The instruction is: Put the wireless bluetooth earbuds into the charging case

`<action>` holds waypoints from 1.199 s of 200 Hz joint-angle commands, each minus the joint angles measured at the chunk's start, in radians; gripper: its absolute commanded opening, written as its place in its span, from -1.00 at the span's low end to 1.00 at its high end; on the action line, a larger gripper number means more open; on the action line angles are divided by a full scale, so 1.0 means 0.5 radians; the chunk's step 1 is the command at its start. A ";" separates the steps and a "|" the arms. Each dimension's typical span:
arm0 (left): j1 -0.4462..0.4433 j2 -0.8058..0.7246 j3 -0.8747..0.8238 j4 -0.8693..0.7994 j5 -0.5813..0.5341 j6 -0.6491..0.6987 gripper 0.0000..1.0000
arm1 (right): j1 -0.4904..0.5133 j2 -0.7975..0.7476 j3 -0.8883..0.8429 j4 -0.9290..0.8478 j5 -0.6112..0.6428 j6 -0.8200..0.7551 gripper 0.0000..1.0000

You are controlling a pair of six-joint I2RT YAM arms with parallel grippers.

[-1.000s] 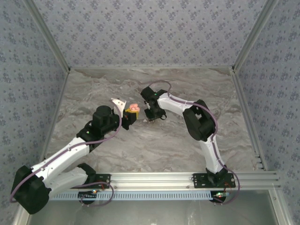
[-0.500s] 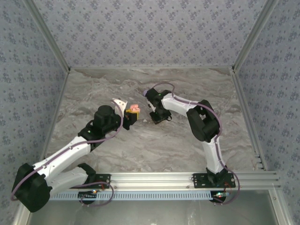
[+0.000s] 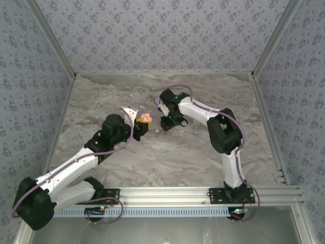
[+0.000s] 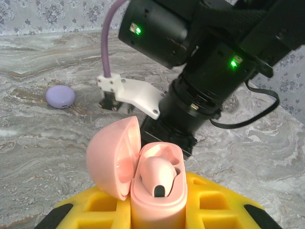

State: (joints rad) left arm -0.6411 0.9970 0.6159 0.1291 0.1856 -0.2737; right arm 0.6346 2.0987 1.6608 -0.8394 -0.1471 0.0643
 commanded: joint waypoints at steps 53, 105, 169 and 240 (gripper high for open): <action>0.013 -0.021 0.047 -0.019 -0.020 0.020 -1.00 | -0.007 0.292 0.307 -0.167 -0.007 0.074 -0.10; 0.014 -0.018 0.045 -0.022 -0.017 0.020 -1.00 | 0.020 0.366 0.368 -0.214 0.102 0.109 -0.12; 0.013 -0.020 0.041 -0.019 -0.018 0.020 -1.00 | 0.075 0.459 0.418 -0.251 0.211 0.210 -0.18; 0.013 -0.021 0.032 -0.016 -0.021 0.017 -1.00 | 0.156 0.524 0.486 -0.365 0.374 0.258 -0.23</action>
State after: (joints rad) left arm -0.6411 0.9970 0.6159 0.1223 0.1860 -0.2737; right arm 0.6884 2.3100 1.8965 -0.9684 0.0238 0.1688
